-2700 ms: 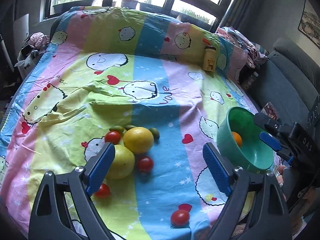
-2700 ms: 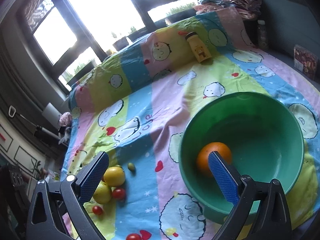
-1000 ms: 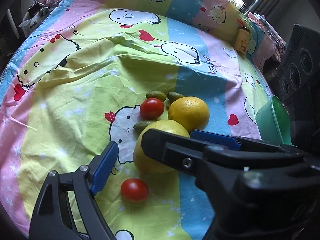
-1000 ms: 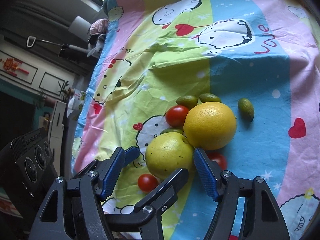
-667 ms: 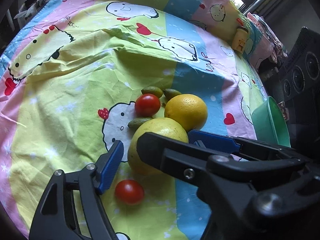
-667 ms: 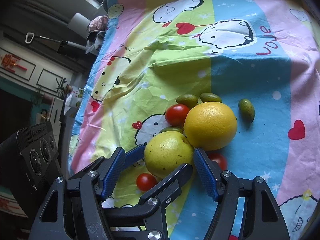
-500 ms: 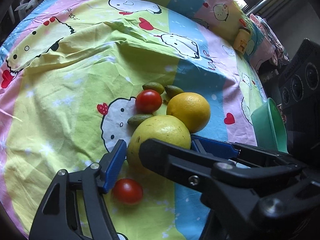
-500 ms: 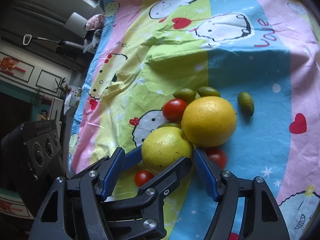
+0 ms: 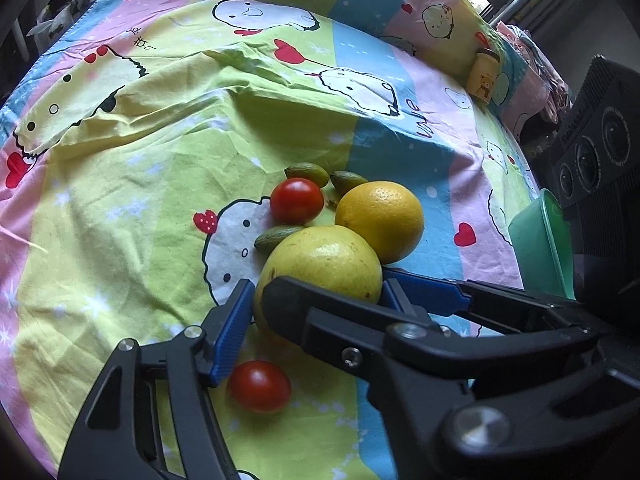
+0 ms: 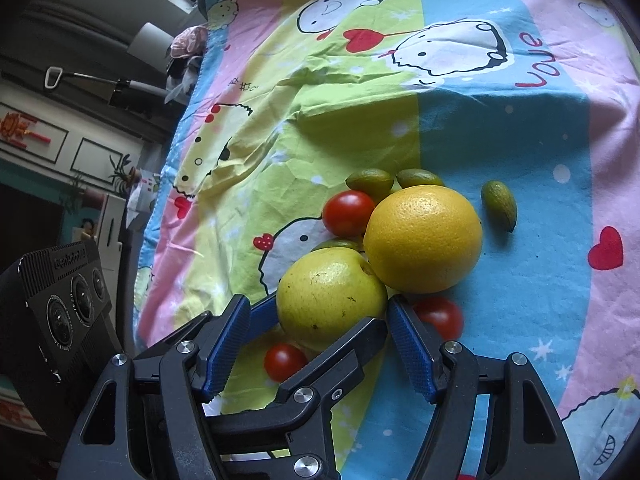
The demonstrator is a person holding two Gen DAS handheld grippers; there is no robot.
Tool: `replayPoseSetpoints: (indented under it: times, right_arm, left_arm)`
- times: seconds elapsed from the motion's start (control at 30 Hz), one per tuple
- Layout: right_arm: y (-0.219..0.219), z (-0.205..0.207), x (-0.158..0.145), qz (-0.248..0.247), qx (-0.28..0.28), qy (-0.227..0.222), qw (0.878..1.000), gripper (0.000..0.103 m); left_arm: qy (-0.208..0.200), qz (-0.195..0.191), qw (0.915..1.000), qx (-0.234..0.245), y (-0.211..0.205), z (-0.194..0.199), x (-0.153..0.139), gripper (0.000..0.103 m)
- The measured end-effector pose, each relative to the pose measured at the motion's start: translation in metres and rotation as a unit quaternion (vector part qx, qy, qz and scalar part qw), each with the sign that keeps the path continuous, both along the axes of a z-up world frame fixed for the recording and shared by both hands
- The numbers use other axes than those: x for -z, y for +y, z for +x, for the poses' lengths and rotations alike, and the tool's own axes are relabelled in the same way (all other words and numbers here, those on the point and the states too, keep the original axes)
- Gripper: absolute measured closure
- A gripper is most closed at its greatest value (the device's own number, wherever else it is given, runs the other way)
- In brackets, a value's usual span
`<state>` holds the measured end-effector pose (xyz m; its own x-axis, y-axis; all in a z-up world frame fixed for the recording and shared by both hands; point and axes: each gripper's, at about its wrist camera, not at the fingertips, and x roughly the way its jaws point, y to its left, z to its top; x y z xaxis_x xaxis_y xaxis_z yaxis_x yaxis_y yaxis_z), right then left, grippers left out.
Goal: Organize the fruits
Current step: 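Close the right gripper on the pomelo and lift it, then hold the pomelo in the right gripper, pausing above the sheet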
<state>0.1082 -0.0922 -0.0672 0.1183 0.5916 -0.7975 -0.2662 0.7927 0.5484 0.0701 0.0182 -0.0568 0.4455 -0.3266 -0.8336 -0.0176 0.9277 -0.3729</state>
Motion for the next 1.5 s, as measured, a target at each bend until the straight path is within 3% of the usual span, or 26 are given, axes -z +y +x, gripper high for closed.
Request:
replayPoseSetpoints:
  times: [0.17, 0.87, 1.5]
  right_arm:
    - [-0.002, -0.003, 0.0, -0.009, 0.004, -0.008, 1.0, 0.039]
    - [-0.06, -0.04, -0.034, 0.001, 0.068, -0.053, 0.996, 0.04]
    - [-0.112, -0.061, -0.014, -0.027, 0.11, -0.016, 0.993, 0.04]
  left_arm:
    - [0.0, 0.023, 0.9997, 0.002, -0.005, -0.002, -0.003, 0.039]
    - [-0.051, 0.043, 0.996, 0.059, -0.065, -0.027, -0.038, 0.039]
    - [-0.012, 0.031, 0.9917, 0.124, -0.122, -0.034, -0.017, 0.039]
